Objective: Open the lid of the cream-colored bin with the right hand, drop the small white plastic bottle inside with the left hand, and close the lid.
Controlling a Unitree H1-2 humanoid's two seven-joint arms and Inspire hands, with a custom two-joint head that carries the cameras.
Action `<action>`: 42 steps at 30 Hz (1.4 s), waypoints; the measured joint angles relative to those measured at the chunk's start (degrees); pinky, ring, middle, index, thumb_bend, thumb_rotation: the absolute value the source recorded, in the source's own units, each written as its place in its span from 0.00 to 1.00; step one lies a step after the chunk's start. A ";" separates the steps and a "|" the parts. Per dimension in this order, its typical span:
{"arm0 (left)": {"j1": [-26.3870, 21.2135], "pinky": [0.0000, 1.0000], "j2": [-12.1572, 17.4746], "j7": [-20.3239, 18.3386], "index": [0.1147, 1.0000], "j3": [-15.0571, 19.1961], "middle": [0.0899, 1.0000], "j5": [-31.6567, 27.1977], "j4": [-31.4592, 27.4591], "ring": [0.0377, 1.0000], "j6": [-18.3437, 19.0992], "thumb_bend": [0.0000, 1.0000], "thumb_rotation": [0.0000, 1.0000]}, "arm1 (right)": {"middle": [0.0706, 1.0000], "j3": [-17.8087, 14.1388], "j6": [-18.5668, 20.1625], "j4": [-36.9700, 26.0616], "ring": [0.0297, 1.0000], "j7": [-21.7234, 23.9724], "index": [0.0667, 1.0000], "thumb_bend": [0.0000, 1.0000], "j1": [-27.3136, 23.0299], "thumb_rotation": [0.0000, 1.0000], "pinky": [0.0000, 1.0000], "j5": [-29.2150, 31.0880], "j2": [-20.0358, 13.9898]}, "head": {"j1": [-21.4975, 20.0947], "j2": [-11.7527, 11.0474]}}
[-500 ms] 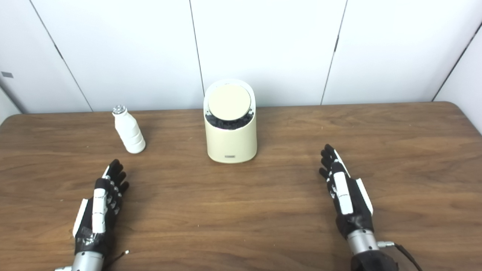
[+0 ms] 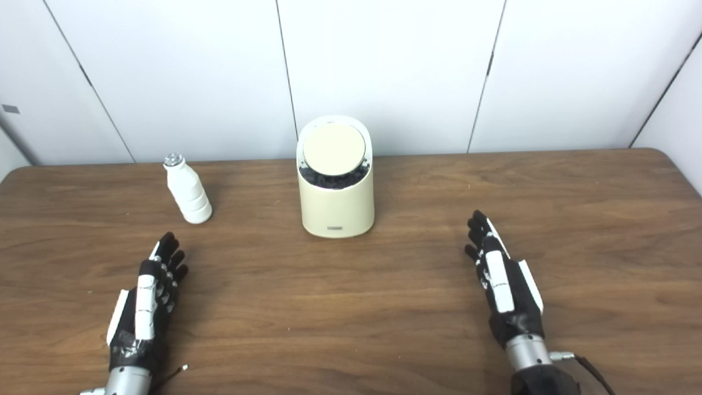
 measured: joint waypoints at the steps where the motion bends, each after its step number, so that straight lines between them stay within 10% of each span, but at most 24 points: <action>1: 0.00 1.00 0.00 0.00 1.00 0.00 1.00 0.01 0.00 0.99 0.00 0.62 1.00 | 0.95 -0.01 0.02 -0.02 0.96 -0.04 0.94 0.64 0.00 0.90 0.98 -0.01 0.01 | 0.00 0.00; 13: -0.15 1.00 -0.08 0.10 0.99 -0.22 1.00 0.78 0.37 1.00 -0.47 0.61 1.00 | 0.95 1.41 4.58 -1.59 0.96 -1.66 0.95 0.70 -3.61 0.83 0.95 -4.73 -0.39 | -0.70 -1.84; 42: -0.27 1.00 -2.24 0.85 0.96 -0.70 0.97 2.17 0.69 0.98 -1.30 0.60 1.00 | 0.92 12.25 17.20 3.67 0.93 -0.07 0.91 0.93 -32.43 0.50 0.85 -23.69 -4.96 | -0.97 -1.93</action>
